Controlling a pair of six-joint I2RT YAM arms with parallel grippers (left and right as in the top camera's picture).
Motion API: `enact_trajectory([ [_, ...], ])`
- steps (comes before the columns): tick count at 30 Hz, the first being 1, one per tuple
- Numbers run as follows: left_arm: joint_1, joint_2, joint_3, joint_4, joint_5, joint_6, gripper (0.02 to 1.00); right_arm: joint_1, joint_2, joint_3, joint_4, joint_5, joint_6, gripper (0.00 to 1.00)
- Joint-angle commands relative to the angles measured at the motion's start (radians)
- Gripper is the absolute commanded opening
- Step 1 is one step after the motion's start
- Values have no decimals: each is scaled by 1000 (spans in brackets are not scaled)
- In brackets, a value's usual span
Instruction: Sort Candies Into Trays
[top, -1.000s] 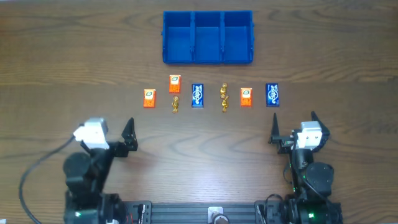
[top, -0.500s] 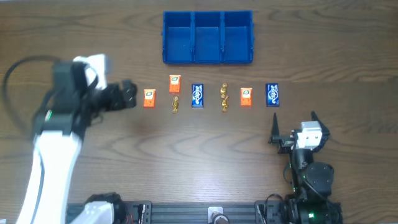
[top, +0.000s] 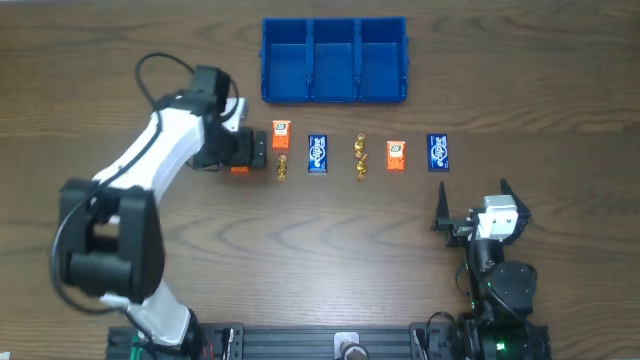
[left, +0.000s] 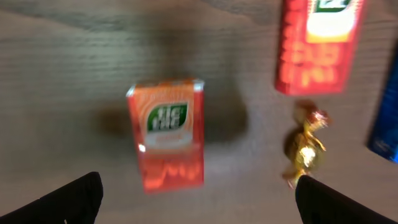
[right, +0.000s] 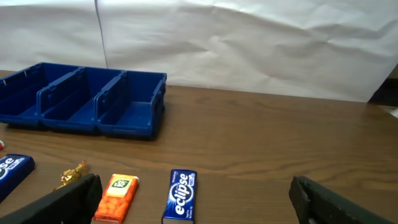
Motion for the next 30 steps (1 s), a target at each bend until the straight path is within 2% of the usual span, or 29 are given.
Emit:
enact_trajectory([
  [1,-18,78,80,-29,-103,24,1000,-5,-7,-2,-6,-6,-13,998],
  [12,-23,143,93,-26,-173,19,972,-5,-7,-2,-6,-6,-12,998],
  [18,-23,148,94,-11,-173,13,956,-5,-7,-2,-6,-6,-12,998],
  [22,-26,148,94,-4,-171,13,904,-5,-7,-2,-6,-6,-13,998],
  [30,-26,150,94,-4,-170,5,722,-5,-7,-2,-6,-6,-13,998],
])
